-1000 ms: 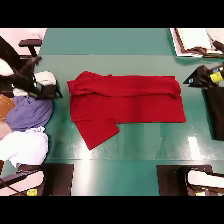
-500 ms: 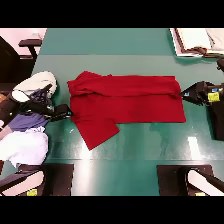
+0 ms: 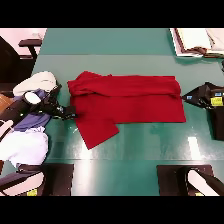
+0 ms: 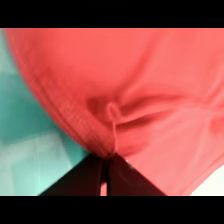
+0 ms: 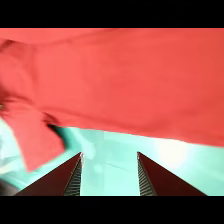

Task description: Fold the shirts.

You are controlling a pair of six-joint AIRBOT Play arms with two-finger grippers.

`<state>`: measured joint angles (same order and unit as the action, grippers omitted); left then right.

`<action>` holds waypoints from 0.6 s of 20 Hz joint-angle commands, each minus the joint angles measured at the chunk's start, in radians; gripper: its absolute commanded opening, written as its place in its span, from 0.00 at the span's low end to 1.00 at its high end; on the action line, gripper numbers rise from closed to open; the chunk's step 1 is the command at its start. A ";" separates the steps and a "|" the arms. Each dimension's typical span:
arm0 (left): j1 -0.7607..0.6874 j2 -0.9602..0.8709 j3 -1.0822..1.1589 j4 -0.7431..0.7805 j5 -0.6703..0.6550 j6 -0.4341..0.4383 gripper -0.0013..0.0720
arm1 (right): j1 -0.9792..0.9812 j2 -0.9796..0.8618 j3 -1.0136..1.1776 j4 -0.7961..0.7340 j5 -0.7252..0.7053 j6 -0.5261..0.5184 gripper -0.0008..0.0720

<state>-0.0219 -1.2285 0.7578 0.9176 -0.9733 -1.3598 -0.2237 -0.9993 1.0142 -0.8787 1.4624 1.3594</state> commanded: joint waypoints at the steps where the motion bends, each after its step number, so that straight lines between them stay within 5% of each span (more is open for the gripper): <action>1: -0.008 0.006 0.071 -0.001 -0.049 0.008 0.06 | -0.072 0.026 -0.053 -0.113 0.032 0.005 0.54; 5: -0.008 0.068 0.126 -0.002 -0.045 0.010 0.06 | -0.310 0.079 -0.261 -0.171 -0.037 0.004 0.56; 6: -0.008 0.081 0.126 -0.007 -0.038 0.010 0.06 | -0.364 0.072 -0.313 -0.167 -0.061 0.004 0.74; 7: -0.008 0.084 0.125 -0.006 -0.036 0.010 0.06 | -0.404 0.053 -0.358 -0.160 -0.080 0.004 0.75; 12: -0.008 0.084 0.125 -0.005 -0.032 0.010 0.06 | -0.398 -0.113 -0.450 -0.027 -0.235 -0.029 0.70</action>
<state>-0.0299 -1.1496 0.8787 0.9138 -1.0103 -1.3506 -0.6106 -1.0374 0.6193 -0.9855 1.3266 1.3552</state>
